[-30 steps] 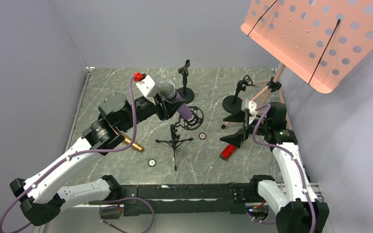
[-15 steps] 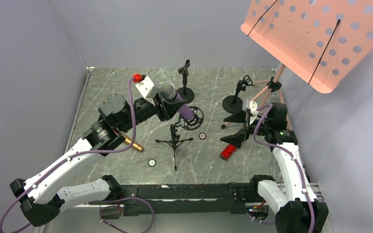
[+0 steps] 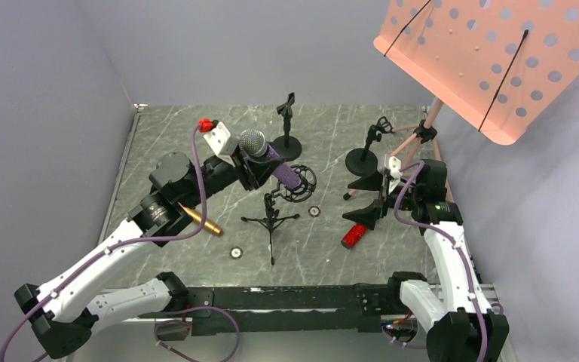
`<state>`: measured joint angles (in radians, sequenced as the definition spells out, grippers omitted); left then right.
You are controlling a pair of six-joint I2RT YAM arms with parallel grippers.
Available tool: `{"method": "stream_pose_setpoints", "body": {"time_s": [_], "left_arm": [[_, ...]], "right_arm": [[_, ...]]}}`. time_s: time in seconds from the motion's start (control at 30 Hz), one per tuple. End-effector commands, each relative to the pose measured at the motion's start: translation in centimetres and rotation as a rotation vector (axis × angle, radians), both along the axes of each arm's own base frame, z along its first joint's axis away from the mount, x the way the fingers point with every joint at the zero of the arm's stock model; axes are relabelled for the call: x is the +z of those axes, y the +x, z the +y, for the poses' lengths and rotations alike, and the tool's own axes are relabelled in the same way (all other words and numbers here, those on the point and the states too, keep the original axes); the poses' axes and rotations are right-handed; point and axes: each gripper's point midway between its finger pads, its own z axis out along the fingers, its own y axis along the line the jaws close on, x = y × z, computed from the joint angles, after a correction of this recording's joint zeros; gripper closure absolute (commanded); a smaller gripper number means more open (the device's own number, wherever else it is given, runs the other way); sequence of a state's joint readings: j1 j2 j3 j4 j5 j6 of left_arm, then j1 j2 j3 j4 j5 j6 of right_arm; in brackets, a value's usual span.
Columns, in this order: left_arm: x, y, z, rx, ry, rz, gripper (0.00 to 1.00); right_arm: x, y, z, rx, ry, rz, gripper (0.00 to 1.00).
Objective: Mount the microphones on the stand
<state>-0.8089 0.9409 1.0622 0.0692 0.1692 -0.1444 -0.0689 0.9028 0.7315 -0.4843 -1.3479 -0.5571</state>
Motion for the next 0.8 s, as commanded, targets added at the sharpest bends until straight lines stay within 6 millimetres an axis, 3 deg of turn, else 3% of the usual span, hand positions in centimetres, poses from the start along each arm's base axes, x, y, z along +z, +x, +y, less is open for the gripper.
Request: {"method": "stream_pose_setpoints", "body": {"time_s": [0.0,0.37,0.77], "left_arm": [[2.6,-0.2,0.6,-0.019,-0.095,-0.039,1.0],[2.0,0.6,0.8,-0.041,-0.141,-0.002,1.0],[1.0,-0.6,-0.6,-0.158,-0.124,0.018,1.0]], "right_arm": [[1.0,-0.4,0.2,0.035,0.022,-0.061,0.0],[1.0,-0.4,0.2,0.038,0.025,-0.062,0.0],[1.0,-0.5,0.2,0.04,0.025,-0.065,0.0]]}}
